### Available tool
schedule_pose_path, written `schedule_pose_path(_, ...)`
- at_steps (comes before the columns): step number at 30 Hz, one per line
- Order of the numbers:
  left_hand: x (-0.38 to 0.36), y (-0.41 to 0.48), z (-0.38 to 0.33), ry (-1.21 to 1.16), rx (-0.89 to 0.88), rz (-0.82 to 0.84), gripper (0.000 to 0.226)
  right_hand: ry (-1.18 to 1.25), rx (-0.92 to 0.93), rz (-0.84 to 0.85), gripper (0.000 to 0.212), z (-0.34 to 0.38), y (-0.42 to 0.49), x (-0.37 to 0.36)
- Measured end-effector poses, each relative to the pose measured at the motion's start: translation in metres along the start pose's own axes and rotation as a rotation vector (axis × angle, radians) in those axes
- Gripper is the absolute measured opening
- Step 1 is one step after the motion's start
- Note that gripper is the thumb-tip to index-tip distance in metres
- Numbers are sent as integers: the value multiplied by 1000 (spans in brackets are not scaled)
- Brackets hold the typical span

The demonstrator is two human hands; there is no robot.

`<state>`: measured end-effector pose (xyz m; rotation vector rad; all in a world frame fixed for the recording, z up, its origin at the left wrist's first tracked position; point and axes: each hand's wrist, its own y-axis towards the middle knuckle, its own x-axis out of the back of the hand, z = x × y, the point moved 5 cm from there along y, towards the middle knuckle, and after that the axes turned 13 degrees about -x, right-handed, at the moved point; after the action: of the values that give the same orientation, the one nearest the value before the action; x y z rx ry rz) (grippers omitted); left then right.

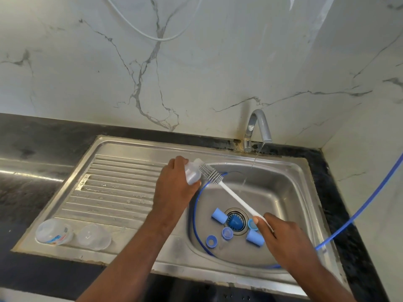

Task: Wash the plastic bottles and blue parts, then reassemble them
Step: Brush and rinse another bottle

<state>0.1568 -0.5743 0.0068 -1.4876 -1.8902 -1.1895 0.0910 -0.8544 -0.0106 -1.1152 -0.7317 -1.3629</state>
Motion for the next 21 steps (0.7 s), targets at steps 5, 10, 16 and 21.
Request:
schedule_pose_path(5, -13, -6, -24, 312, -239, -55, 62, -18, -56, -3, 54, 27, 1, 13)
schedule_pose_path(10, -15, -8, -13, 437, -294, -151, 48, -162, -134, 76, 56, 46, -16, 39)
schedule_pose_path(16, -32, -17, -28, 405, -435, -58, 49, -196, -151, 92, 55, 53, 14, 29)
schedule_pose_path(21, -18, -7, 9, -17, -139, 41, 63, -114, -205, 113, 63, 7, 12, 34)
